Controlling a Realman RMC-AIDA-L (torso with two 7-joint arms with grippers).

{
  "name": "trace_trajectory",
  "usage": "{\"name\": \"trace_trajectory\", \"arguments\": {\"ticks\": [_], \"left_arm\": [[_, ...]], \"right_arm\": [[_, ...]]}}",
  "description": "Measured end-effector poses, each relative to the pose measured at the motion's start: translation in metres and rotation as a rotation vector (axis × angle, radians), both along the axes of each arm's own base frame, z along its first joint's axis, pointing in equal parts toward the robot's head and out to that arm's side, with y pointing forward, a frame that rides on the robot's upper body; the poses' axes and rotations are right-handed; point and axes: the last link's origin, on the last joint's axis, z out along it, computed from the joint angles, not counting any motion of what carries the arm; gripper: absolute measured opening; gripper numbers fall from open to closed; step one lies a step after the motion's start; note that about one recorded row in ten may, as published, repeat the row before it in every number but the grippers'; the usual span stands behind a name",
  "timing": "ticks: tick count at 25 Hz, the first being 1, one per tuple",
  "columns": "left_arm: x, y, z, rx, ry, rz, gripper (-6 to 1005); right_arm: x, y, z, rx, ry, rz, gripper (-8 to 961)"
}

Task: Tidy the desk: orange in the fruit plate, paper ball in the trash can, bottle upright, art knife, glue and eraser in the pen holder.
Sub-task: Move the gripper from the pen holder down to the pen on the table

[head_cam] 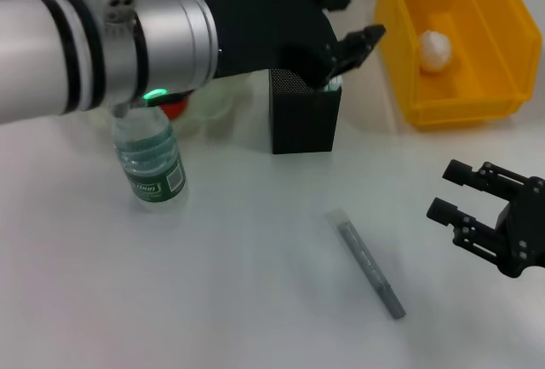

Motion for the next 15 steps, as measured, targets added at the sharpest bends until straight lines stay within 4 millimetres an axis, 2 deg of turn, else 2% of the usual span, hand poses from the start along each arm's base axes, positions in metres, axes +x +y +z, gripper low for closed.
{"name": "trace_trajectory", "arguments": {"ticks": [3, 7, 9, 10, 11, 15], "left_arm": [[-0.003, 0.001, 0.010, -0.094, -0.046, 0.035, 442], [-0.008, -0.001, 0.010, -0.171, -0.008, 0.038, 441], [-0.013, -0.003, 0.003, -0.265, 0.111, 0.062, 440], [-0.013, -0.003, 0.003, -0.265, 0.111, 0.062, 440], [-0.013, -0.003, -0.001, -0.324, 0.218, 0.124, 440], [-0.007, -0.005, -0.003, -0.367, 0.294, 0.155, 440]], "right_arm": [[0.002, -0.002, 0.000, 0.003, 0.000, -0.007, 571], [0.002, -0.003, 0.000, 0.004, 0.000, -0.010, 571], [0.004, -0.005, 0.001, 0.005, -0.001, -0.014, 571], [0.004, -0.005, 0.001, 0.006, -0.003, -0.017, 570], [0.006, -0.007, 0.002, 0.009, -0.005, -0.021, 570], [0.007, -0.008, 0.003, 0.010, -0.005, -0.025, 570]]}}
